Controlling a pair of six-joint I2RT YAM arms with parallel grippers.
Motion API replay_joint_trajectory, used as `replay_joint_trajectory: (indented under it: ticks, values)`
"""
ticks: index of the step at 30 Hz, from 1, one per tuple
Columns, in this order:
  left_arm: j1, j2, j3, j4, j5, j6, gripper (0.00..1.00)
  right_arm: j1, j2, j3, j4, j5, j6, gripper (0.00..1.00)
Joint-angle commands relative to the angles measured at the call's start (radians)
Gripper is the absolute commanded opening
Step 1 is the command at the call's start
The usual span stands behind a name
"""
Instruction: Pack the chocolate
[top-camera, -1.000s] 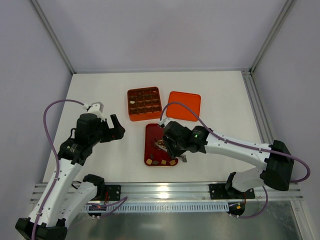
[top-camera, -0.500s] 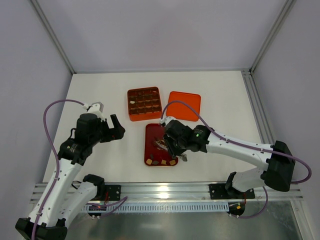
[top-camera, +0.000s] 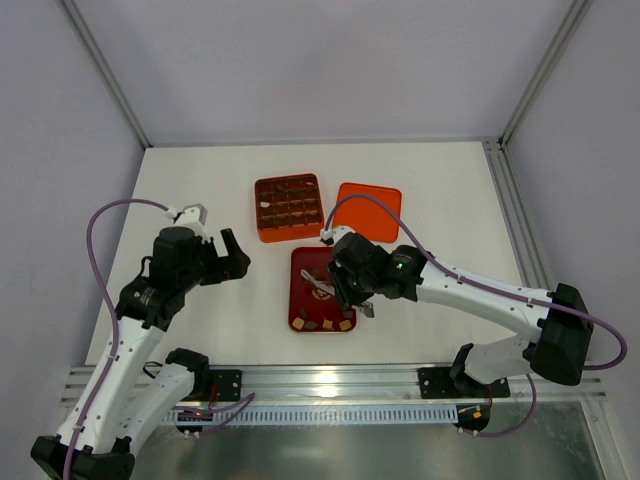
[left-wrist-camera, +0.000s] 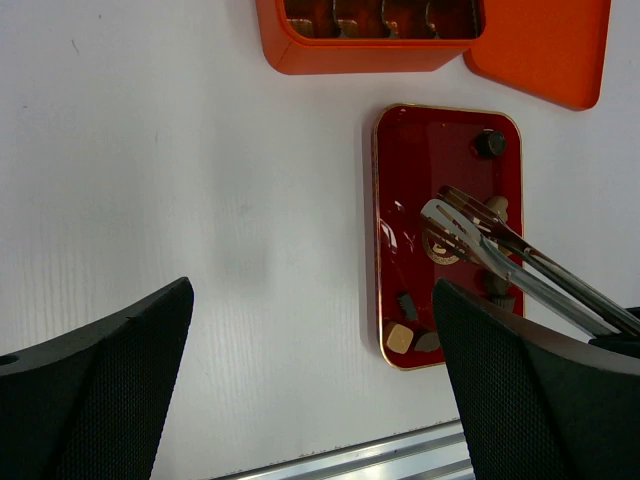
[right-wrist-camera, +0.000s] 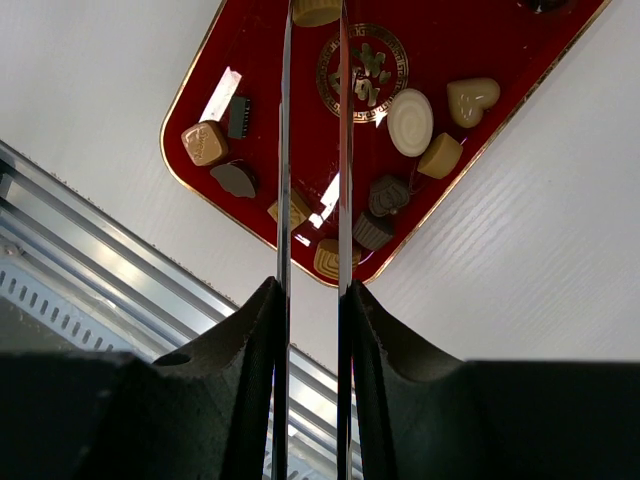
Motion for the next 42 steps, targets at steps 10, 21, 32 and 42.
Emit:
replay_joint_trajectory:
  ticks: [10, 21, 32, 42]
  values:
    - [-0.005, -0.01, -0.002, 0.021, -0.01, -0.01, 1.0, -0.041, -0.023, 0.07, 0.041, -0.022, -0.026, 0.34]
    - [-0.005, -0.01, -0.002, 0.023, -0.008, -0.012, 1.0, -0.104, 0.023, 0.142, 0.069, -0.057, -0.053, 0.34]
    - [-0.005, -0.004, 0.0, 0.021, -0.01, -0.01, 1.0, -0.226, 0.173, 0.341, 0.113, -0.08, -0.104, 0.34]
    - [-0.003, 0.003, 0.0, 0.021, -0.01, -0.009, 1.0, -0.294, 0.408, 0.596, 0.129, -0.137, -0.128, 0.34]
